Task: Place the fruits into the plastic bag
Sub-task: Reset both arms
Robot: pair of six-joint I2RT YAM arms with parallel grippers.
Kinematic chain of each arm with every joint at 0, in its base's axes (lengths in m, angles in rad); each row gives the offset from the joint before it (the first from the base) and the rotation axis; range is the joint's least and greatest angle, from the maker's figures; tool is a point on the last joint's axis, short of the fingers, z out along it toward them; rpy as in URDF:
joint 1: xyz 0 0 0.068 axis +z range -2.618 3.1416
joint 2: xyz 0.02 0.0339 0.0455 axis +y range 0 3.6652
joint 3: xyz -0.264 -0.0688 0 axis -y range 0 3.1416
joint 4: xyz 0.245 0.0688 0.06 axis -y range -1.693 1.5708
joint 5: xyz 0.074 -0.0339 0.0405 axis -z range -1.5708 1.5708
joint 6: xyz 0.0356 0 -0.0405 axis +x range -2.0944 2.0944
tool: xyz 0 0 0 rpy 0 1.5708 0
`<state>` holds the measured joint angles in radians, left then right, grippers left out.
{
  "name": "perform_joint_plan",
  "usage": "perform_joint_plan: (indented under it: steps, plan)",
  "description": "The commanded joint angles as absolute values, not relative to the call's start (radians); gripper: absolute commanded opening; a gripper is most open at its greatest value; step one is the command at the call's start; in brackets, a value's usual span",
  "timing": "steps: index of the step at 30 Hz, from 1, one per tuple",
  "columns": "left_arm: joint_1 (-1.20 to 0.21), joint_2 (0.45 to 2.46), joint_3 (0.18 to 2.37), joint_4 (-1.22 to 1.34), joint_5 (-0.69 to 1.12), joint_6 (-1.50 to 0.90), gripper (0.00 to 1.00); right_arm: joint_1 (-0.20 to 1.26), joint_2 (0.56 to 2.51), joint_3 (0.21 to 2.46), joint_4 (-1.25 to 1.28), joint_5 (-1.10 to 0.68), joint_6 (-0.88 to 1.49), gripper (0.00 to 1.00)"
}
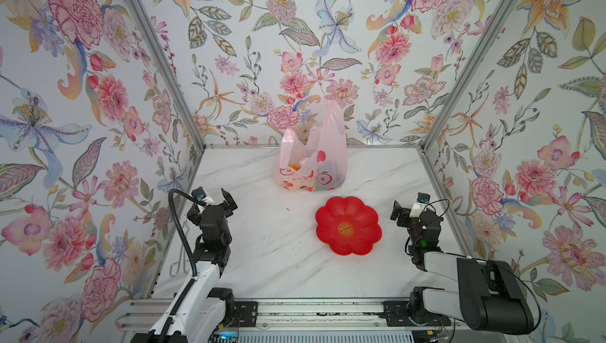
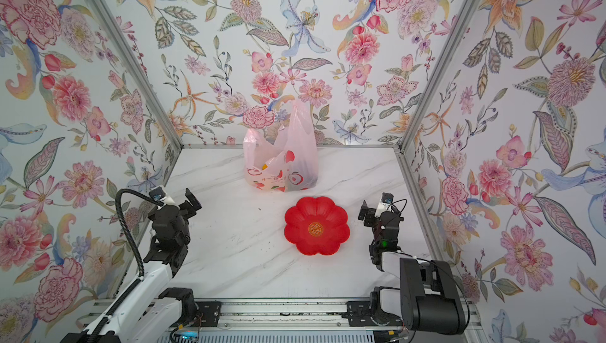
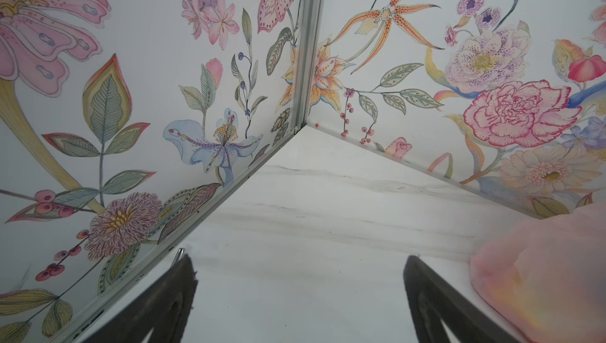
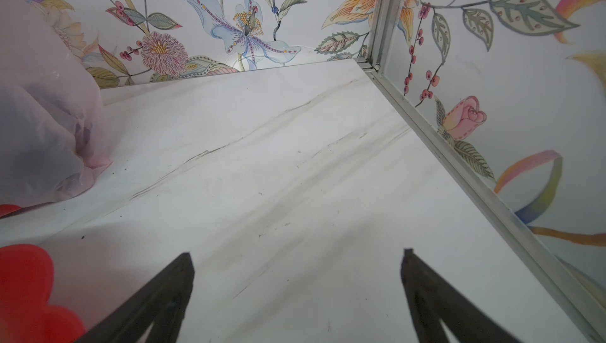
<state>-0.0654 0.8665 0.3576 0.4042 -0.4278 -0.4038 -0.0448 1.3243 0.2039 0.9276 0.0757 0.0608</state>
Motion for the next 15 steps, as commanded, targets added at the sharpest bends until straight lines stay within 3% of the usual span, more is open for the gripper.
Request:
perform_joint_plan:
  steps: [1,15]
  plan:
    - [-0.058,0.902,0.337,0.503,-0.453,-0.334,0.99,-0.058,1.385,0.239,1.055,0.070,0.076,0.99]
    - [-0.054,1.211,0.282,0.875,-0.446,-0.186,0.99,-0.026,1.471,0.200,1.209,0.010,0.015,0.99]
